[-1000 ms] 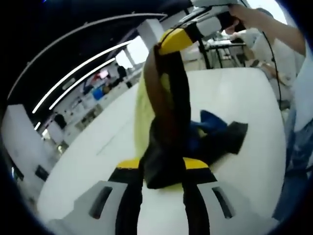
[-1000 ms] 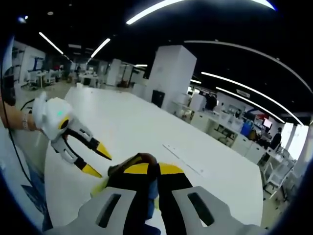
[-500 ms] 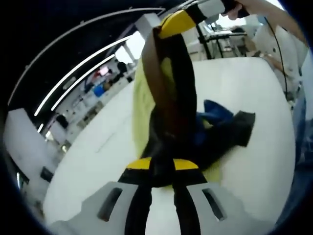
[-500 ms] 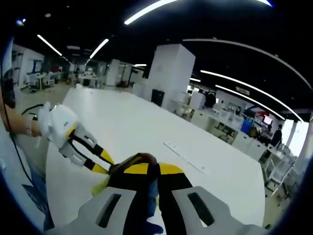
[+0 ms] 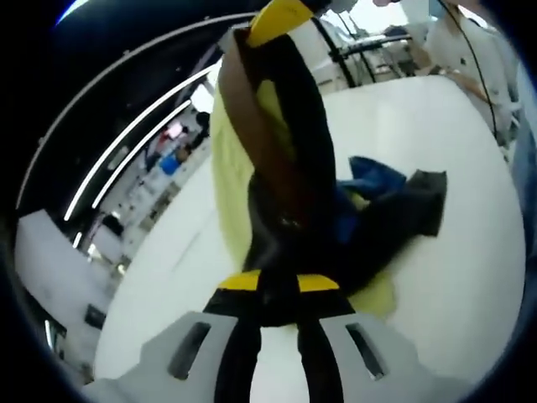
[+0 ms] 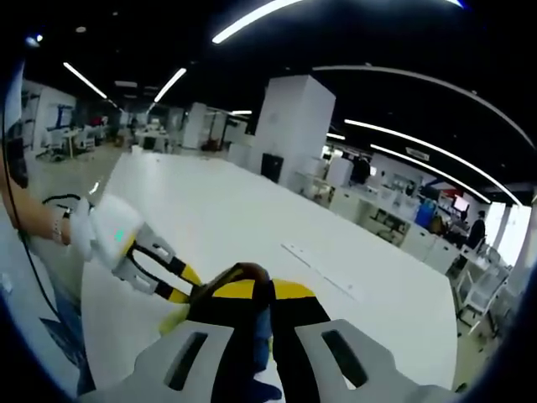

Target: Fold the garment on the visible template until the final outline fits inside the template.

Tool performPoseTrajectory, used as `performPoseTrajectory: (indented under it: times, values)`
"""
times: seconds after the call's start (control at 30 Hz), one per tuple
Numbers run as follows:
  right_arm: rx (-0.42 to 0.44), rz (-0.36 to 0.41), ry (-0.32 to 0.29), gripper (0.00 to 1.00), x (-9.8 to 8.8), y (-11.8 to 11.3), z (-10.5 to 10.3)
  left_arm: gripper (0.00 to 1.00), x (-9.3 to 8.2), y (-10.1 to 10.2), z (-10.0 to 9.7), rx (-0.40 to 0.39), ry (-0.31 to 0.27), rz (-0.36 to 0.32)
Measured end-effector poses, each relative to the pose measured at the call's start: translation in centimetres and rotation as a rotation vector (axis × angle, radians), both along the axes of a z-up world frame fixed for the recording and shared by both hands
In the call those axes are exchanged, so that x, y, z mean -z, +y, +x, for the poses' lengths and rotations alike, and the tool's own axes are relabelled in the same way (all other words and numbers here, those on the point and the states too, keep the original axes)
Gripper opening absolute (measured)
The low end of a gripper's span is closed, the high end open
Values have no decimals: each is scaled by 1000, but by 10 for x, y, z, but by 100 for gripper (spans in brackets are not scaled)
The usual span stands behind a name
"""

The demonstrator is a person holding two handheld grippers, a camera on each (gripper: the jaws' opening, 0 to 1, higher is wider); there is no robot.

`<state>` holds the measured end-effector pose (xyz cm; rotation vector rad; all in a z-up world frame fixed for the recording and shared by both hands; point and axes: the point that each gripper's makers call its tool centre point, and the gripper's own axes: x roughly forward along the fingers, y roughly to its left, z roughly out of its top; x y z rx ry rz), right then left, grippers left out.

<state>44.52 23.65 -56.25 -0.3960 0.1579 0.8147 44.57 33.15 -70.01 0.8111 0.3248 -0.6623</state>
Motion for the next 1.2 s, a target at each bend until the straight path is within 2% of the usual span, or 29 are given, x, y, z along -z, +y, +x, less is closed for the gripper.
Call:
performPoseTrajectory:
  times: [0.27,0.47,0.73,1.03,1.07,1.13,1.2]
  values:
    - [5,-2,7,5,2,-4,-1,8,-5,7,8,-14,-33,2]
    - [17,2,18,5,5,-6,1,0,-9,15,9,-23,-8,-24]
    - [35,5,56,5,14,-9,1,0,-12,29,6,-47,24,-11]
    - [62,4,122,5,23,-16,-1,0,-30,45,10,-126,29,-64]
    - [64,0,131,5,26,-18,-3,0,-31,46,10,-132,32,-69]
    - [48,-31,133,5,31,-17,-7,0,-33,52,11,-142,18,-30]
    - [39,-47,143,5,35,-15,-10,0,-36,54,10,-152,32,-52]
